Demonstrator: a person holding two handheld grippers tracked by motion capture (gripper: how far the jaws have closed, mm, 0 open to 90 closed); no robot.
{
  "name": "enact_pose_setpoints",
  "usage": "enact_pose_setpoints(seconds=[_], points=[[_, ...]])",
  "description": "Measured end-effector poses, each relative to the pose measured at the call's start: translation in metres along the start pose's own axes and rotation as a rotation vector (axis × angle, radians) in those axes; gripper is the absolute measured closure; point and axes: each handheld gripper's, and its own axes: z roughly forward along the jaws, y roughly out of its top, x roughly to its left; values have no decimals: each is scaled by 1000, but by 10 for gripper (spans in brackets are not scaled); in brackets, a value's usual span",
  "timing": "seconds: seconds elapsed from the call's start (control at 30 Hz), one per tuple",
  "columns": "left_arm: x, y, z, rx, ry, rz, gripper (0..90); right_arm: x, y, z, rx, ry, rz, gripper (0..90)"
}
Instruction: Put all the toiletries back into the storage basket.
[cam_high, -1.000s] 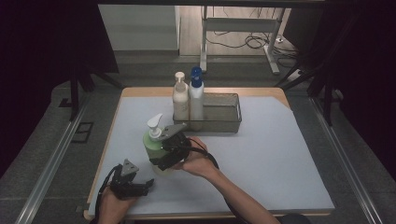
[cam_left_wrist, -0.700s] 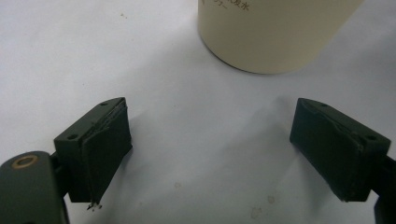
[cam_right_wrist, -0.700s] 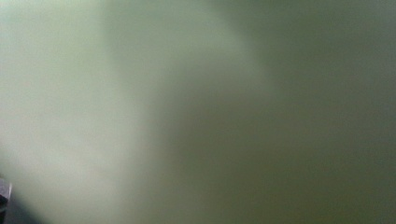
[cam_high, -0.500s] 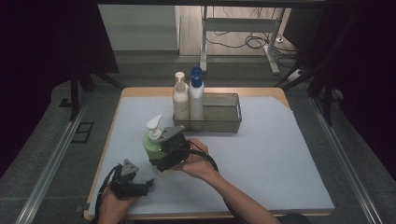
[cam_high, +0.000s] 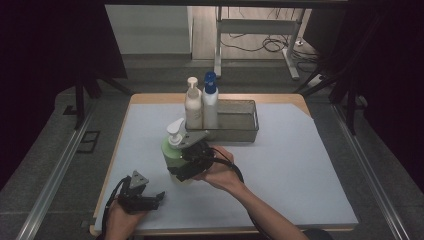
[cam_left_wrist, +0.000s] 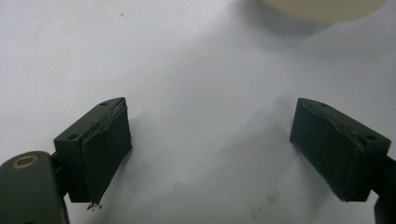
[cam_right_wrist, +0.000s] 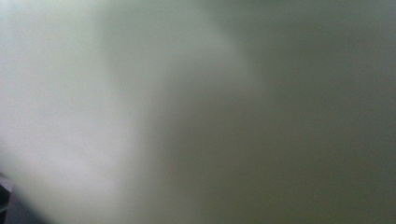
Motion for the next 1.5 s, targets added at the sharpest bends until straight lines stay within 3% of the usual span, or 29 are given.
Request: enact_pose_setpoints(seconds=[0.87, 1.5], points=[[0, 0, 0, 0, 0, 2, 121, -36, -12, -52, 6, -106, 65, 119], [0, 0, 0, -1, 0, 1, 120, -67, -21, -91, -9, -187, 140, 119]])
